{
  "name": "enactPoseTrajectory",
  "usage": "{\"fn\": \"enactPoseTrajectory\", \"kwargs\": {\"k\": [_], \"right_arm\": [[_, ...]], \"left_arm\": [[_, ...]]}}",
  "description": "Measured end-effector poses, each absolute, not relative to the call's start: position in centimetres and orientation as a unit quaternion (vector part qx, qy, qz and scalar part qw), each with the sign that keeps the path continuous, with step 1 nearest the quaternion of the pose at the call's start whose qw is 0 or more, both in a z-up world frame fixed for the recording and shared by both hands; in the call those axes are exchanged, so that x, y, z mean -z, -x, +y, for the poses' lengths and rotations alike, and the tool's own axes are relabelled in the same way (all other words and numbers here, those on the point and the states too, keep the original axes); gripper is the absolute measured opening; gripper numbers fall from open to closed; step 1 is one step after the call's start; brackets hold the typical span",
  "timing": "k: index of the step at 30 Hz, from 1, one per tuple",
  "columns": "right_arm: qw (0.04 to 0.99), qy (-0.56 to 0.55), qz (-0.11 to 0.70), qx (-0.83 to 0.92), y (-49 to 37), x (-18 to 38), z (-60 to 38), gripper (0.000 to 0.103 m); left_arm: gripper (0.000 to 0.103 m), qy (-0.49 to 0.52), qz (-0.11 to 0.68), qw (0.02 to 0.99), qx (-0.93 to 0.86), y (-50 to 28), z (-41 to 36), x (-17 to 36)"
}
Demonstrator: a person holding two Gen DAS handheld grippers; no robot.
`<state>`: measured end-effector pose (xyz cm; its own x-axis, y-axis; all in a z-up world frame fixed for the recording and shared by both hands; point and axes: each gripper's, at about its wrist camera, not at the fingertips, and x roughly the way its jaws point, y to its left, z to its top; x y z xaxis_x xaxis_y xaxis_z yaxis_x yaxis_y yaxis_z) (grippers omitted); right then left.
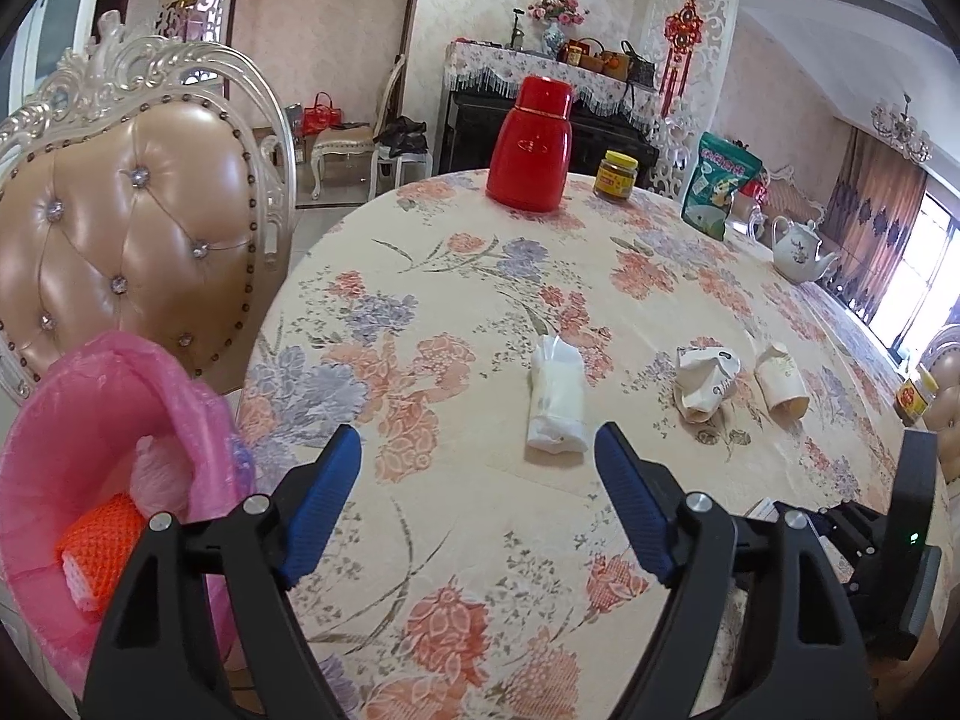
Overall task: Collect trash
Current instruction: 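Grasp the white QR-code card with the right tool while the left tool grasps the tissue packet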
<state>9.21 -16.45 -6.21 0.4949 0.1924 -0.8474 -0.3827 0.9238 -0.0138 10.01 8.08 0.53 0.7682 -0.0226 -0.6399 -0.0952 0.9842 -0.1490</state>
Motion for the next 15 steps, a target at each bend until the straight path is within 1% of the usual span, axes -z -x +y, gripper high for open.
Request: {"fn": "enactPoseTrajectory", "kwargs": {"k": [11,13,15], "right_arm": [[0.896,0.043,0.425,-0.119,-10.4,3.9,-20.1,0.065],[0.903,0.037,0.415,-0.108,-10.5,3.7,-20.6,0.065],[0.907,0.031,0.407,-0.098,-10.6,3.5,-21.2,0.065]], "left_arm": [[0.077,0.067,0.363,0.929,0.005,-15.3,4.9,1.8],[0.075,0.061,0.374,0.925,0.008,-16.8,4.4,2.7],[0.07,0.057,0.383,0.922,0.011,-17.8,4.0,3.4]]}}
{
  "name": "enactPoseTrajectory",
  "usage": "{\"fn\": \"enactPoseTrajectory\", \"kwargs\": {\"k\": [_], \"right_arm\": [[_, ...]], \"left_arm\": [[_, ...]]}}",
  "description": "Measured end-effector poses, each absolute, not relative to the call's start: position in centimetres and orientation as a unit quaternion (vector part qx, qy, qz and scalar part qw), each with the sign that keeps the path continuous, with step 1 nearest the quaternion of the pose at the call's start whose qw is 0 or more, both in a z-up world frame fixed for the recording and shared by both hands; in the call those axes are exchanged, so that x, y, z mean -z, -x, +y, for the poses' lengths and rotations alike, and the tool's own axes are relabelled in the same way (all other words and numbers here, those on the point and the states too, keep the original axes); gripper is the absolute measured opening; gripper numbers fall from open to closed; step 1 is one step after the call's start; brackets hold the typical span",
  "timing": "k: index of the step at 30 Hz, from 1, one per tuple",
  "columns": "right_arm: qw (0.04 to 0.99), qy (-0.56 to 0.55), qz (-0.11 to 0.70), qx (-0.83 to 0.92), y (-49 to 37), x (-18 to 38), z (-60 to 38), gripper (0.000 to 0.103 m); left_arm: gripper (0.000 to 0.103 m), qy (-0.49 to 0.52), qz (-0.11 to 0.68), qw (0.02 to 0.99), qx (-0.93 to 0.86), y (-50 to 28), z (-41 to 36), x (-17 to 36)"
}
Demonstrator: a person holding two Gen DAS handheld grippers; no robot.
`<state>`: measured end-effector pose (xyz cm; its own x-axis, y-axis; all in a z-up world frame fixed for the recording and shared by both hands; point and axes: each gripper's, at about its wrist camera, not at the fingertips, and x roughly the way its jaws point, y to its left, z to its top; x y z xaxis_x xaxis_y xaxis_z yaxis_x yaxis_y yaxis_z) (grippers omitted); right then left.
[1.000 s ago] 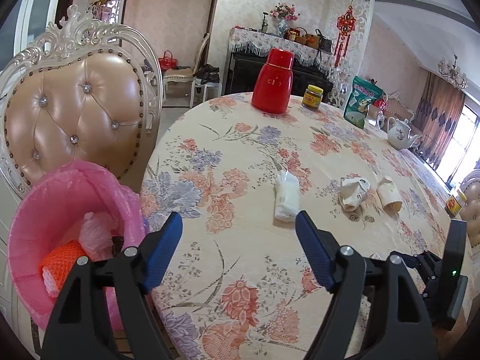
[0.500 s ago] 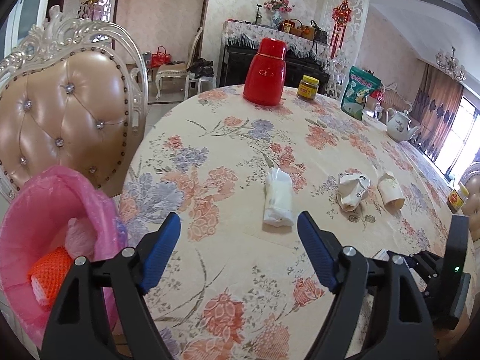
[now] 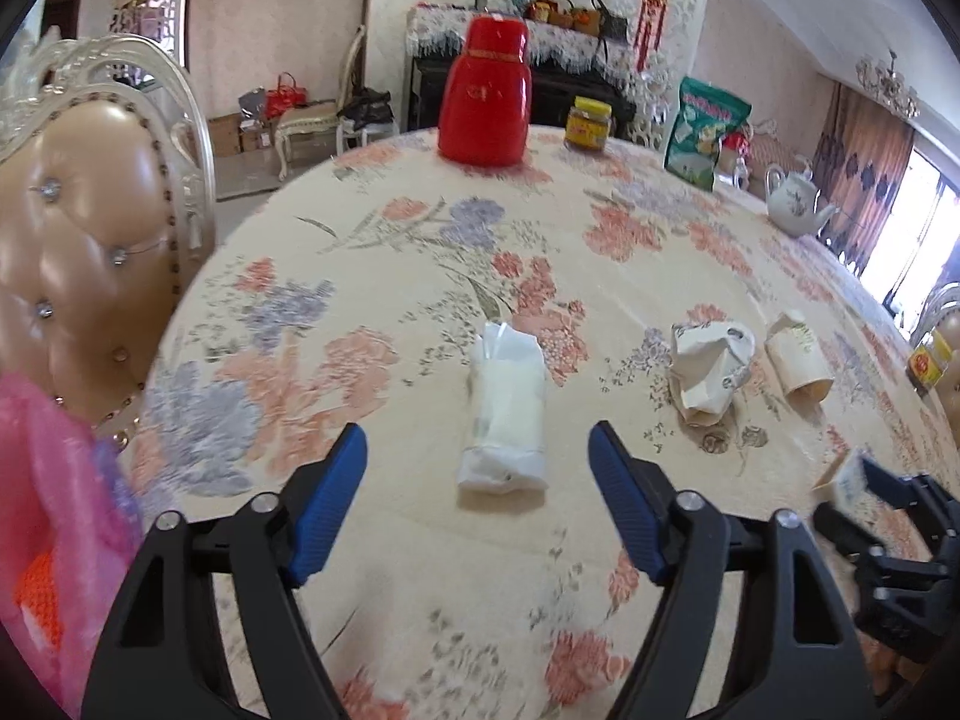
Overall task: Collect trash
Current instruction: 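Grasp the white QR-code card with the right tool while the left tool grasps the tissue packet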
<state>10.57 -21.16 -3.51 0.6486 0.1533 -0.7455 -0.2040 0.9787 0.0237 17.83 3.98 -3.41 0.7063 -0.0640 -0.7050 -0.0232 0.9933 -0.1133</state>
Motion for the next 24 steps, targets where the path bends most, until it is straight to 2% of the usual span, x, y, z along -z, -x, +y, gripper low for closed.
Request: {"fn": "enactPoseTrajectory", "kwargs": {"k": [8,11,16,18,20,24], "right_arm": [[0.914,0.02,0.398,-0.079,-10.8,3.1,-22.5,0.065],[0.914,0.019,0.398,-0.078,-10.8,3.1,-22.7,0.065],[0.915,0.024,0.396,-0.075,-10.8,3.0,-22.6,0.065],[0.915,0.025,0.395,-0.077,-10.7,2.9,-22.5,0.065],[0.915,0.026,0.395,-0.077,-10.7,2.9,-22.5,0.065],[0.915,0.022,0.395,-0.076,-10.7,3.0,-22.6,0.065]], "left_arm": [[0.064,0.037,0.419,0.907,0.009,-21.3,2.6,6.1],[0.056,0.031,0.431,0.902,0.01,-22.4,2.4,6.8],[0.056,0.021,0.448,0.894,0.006,-23.8,1.9,7.7],[0.045,0.013,0.455,0.89,0.008,-24.2,1.7,8.1],[0.04,0.001,0.456,0.89,0.002,-24.4,1.5,8.3],[0.034,-0.001,0.455,0.891,0.001,-24.2,1.5,8.0]]}}
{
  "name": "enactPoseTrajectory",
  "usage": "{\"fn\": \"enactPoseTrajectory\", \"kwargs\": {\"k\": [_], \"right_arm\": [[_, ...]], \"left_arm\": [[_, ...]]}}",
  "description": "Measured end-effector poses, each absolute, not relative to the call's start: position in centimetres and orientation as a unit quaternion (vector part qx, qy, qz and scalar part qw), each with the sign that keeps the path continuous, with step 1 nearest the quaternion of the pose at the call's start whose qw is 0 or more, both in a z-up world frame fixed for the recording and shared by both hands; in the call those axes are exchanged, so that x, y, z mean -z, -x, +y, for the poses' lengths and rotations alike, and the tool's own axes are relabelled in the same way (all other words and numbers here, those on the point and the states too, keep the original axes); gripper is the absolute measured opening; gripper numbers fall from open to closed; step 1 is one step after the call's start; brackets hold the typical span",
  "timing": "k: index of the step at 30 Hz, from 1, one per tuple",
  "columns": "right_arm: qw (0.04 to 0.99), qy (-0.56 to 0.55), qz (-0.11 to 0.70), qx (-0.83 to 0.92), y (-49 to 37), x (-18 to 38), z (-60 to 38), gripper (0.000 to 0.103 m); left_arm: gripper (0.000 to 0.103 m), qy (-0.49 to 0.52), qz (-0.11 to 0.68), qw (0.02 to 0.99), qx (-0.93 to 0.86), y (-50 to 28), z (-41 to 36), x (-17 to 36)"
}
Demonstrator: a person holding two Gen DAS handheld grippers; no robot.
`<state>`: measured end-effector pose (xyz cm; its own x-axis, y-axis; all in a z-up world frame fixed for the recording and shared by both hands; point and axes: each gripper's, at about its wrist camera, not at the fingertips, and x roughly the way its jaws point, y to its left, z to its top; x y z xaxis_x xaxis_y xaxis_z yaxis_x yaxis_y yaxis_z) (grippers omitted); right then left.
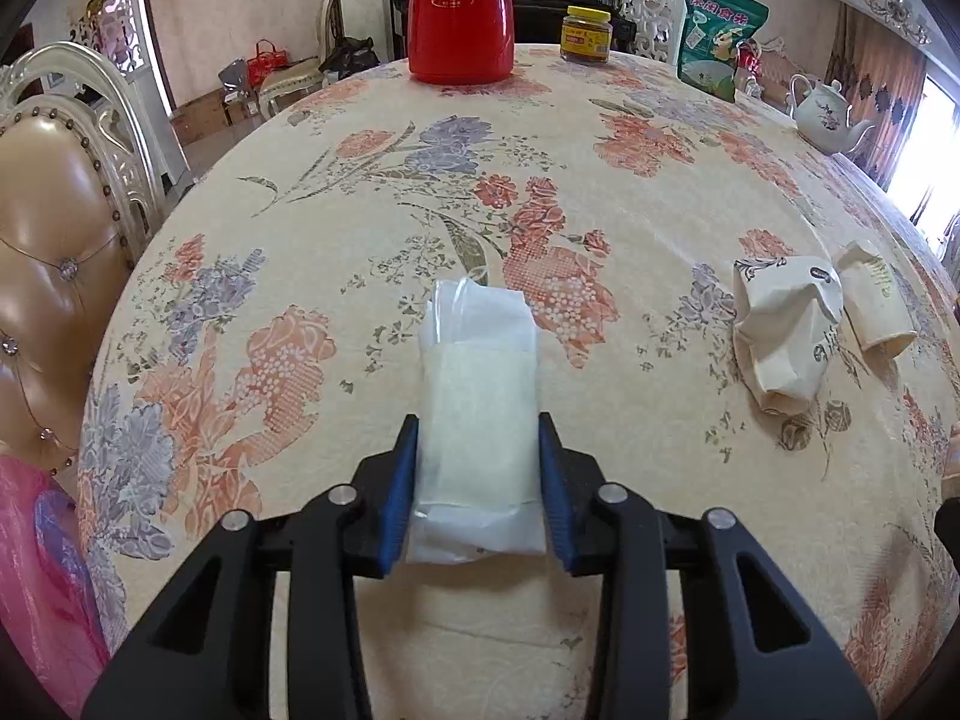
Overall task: Collect trash
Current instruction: 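Grasp the white QR-code card with the right tool while the left tool grasps the tissue packet, then carry the white card and tissue packet over the pink bin with both tools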
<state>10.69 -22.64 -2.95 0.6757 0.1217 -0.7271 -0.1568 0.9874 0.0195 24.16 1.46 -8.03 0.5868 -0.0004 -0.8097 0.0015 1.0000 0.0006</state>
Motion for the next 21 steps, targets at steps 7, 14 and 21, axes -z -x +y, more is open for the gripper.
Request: {"fn": "enactPoseTrajectory", "kwargs": {"k": [7,14,21], "right_arm": [[0.916,0.022,0.393,-0.076,-10.6,2.8,-22.6,0.065],[0.916,0.02,0.392,-0.079,-10.4,2.7,-22.2,0.065],[0.919,0.019,0.386,-0.083,-9.8,1.9,-21.3,0.065]], "left_arm": [[0.033,-0.002,0.423,0.906,-0.002,-21.3,1.3,5.4],[0.033,0.016,0.394,0.919,0.006,-17.3,1.6,2.6],[0.033,0.025,0.373,0.927,0.008,-13.4,2.2,0.6]]}}
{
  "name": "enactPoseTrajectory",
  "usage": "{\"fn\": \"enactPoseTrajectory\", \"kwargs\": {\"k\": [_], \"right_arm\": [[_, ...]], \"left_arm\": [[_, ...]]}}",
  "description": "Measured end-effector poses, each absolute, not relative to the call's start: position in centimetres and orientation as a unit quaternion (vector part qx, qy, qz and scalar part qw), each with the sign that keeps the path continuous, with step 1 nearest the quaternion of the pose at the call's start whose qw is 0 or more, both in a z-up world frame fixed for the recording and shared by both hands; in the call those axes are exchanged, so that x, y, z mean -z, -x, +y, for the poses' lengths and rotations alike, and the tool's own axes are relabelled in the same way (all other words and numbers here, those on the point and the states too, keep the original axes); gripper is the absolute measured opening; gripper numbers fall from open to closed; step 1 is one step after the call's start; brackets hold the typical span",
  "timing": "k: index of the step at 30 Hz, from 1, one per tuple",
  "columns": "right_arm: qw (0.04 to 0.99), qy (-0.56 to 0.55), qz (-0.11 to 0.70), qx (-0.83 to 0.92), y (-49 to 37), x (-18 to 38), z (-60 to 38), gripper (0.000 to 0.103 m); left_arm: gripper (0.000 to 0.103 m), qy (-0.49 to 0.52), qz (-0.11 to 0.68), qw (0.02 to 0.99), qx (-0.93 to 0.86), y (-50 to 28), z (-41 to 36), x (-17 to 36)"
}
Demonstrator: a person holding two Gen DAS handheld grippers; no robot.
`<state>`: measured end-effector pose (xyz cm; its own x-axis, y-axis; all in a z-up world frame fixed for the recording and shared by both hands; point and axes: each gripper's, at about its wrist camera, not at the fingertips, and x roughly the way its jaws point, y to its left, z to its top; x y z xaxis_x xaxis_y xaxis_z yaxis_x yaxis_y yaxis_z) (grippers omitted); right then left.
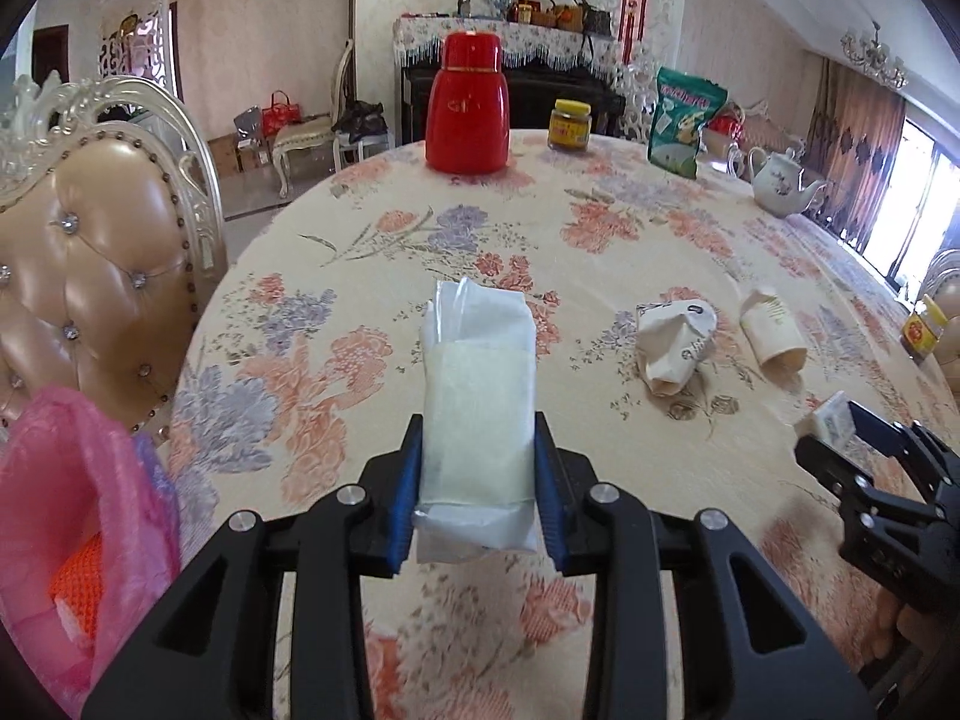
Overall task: Collect trash
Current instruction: 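Carry the white card and tissue packet over the pink bin with both tools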
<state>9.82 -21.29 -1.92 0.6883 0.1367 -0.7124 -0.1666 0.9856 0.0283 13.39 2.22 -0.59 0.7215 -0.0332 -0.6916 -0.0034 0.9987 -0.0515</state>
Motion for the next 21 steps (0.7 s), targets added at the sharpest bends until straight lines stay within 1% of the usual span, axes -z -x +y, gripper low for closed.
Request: {"fn": "enactPoseTrajectory", "kwargs": {"k": [21], "right_arm": [[0.921,0.041,0.373,-0.103,-8.2,-0.6,-16.0,0.065]], "left_arm": [[0.033,0.065,0.337,0.939,-0.021,-8.0,8.9,-1.9]]}}
